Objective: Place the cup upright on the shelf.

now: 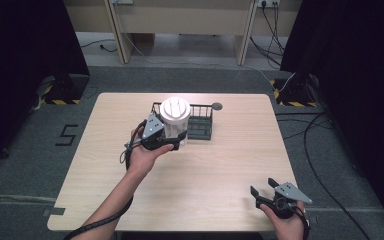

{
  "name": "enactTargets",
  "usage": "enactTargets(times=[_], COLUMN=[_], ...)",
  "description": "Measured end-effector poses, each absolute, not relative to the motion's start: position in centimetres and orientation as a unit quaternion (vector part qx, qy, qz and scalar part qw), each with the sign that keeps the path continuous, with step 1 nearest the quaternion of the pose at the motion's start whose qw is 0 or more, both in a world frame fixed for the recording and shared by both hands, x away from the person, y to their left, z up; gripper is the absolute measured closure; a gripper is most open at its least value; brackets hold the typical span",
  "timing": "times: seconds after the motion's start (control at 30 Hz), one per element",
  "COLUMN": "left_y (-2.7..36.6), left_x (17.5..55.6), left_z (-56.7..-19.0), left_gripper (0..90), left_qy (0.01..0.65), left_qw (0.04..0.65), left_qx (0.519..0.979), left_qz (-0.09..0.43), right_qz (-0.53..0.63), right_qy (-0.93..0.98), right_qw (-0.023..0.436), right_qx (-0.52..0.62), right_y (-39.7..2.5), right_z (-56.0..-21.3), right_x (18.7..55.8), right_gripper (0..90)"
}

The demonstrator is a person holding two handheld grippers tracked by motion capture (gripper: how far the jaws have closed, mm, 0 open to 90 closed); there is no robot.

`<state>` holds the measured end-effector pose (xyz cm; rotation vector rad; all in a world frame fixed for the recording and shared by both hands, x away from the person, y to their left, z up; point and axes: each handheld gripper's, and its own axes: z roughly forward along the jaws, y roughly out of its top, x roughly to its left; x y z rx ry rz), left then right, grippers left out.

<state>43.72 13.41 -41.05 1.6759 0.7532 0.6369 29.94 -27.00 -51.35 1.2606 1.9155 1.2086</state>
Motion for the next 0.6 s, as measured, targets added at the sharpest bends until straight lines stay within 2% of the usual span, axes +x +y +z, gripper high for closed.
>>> enactTargets(times=[0.6], left_y=[12.7], left_x=[46.8], left_z=[-39.9], left_gripper=[17.7], left_qy=[0.333], left_qw=[0.557], left_qx=[0.707], left_qz=[0.283], right_qz=[0.452], right_qy=[0.710], right_qw=[0.268], right_qx=[0.469], right_y=[-27.0], right_z=[-51.4], right_x=[30.0], right_gripper=[24.5])
